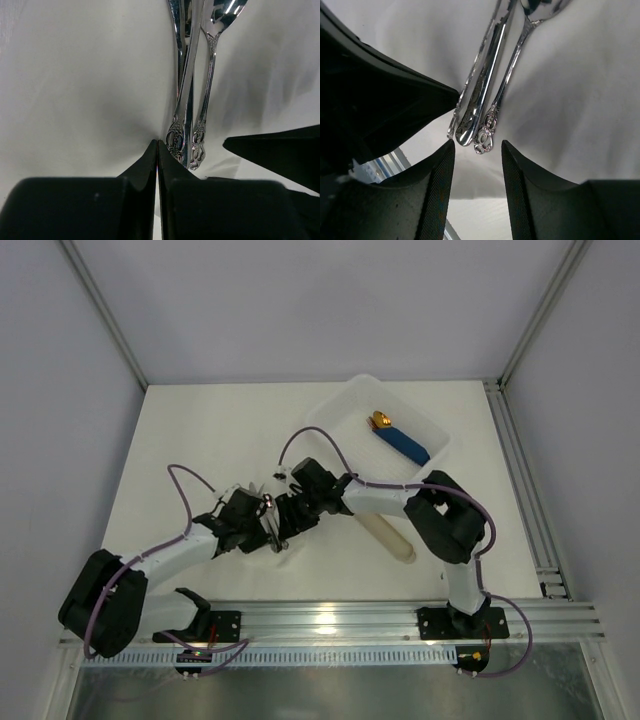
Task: Place the utensils on the paper napkin and roll it up
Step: Adjust the utensils on the napkin.
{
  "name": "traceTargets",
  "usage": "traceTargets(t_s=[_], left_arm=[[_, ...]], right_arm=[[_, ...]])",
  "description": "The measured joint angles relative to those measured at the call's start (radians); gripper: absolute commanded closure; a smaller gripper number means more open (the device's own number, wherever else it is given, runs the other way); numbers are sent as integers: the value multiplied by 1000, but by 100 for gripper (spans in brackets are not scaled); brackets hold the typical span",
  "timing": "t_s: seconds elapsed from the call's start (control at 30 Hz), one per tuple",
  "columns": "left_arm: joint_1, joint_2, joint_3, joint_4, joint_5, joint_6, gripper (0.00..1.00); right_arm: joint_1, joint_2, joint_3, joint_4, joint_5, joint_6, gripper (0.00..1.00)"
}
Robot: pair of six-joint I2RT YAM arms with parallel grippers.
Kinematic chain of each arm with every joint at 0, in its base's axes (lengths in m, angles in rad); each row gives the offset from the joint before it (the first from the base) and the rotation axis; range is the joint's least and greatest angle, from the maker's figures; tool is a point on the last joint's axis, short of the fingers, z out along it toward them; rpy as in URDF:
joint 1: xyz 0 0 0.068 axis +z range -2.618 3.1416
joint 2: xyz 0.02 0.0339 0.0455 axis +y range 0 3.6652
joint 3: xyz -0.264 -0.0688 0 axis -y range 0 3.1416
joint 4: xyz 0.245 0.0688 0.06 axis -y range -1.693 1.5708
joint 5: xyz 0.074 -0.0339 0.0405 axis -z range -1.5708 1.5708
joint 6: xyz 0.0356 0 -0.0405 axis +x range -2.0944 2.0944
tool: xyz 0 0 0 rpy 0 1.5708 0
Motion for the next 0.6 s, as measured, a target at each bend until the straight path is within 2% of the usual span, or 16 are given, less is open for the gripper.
traceTargets(t_s=[0.6], left_arm=[[-1,23,12,14,18,0,100]], right_arm=[[8,47,-26,67,-72,63,54]])
